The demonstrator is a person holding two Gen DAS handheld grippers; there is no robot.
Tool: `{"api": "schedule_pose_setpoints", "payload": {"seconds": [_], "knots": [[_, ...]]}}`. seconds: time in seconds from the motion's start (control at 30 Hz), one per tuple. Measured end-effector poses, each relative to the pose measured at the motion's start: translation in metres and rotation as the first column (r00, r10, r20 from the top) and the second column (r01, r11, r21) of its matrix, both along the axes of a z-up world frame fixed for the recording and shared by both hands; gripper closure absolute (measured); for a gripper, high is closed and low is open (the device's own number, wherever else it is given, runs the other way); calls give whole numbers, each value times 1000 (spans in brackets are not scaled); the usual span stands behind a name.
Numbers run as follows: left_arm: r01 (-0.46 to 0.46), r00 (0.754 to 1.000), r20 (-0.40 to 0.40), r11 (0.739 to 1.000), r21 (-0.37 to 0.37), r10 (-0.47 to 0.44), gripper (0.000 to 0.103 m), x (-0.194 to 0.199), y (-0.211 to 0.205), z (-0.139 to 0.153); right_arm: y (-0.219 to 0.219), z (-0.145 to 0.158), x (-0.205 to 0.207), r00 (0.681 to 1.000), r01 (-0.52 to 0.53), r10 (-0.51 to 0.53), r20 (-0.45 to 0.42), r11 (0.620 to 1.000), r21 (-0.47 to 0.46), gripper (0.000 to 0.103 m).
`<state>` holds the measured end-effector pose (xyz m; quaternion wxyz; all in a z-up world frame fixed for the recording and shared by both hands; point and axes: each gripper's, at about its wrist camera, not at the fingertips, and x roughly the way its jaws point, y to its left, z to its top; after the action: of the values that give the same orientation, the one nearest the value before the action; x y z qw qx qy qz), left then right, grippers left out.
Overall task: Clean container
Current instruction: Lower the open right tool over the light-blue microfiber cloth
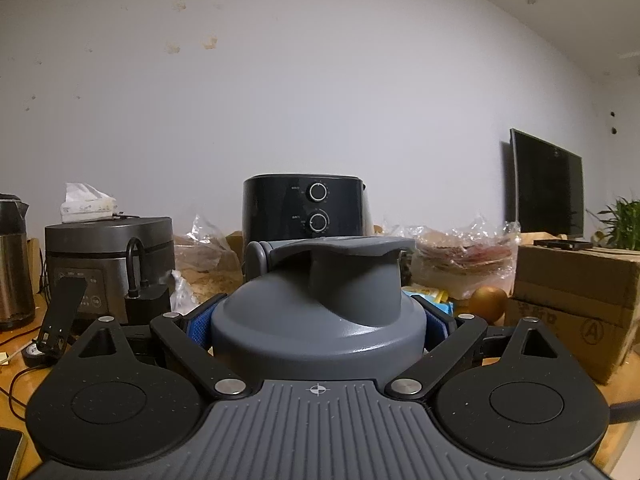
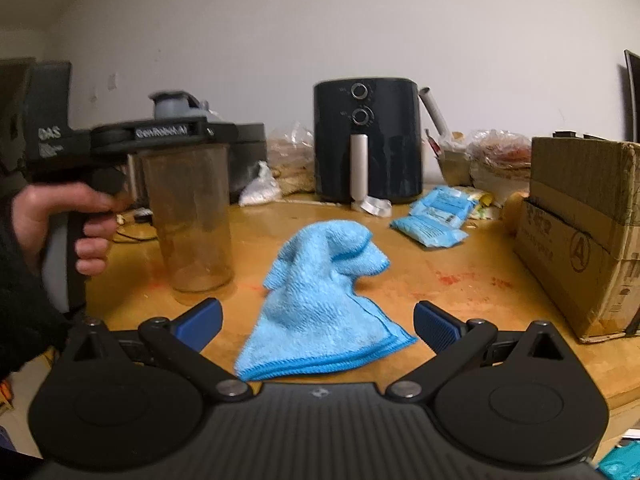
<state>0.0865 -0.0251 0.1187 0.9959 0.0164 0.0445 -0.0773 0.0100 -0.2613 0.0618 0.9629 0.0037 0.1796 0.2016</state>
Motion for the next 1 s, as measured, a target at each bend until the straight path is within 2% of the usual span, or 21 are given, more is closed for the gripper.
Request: {"api": "schedule_pose_setpoints", "payload": {"seconds": [0.3,0.57,0.77,0.87,1.0], "knots": [[1,1000,9,1000,-3,-1,8,0,1,-2,0,4,-3,998,-50,49,44,999,20,0],[2,1000,11,1000,-3,-2,8,0,1,-2,1,2,1,998,44,-44,39,999,0,0],[2,1000,13,1000,-2,-2,8,0,1,-3,13,3,3,987,160,-158,28,984,-82,0],[2,1000,14,1000,-2,-2,8,0,1,-3,14,5,5,985,172,-170,28,981,-94,0],[2,1000,16,1000,-3,-2,8,0,1,-3,7,11,9,989,148,-148,6,987,-55,0]]}}
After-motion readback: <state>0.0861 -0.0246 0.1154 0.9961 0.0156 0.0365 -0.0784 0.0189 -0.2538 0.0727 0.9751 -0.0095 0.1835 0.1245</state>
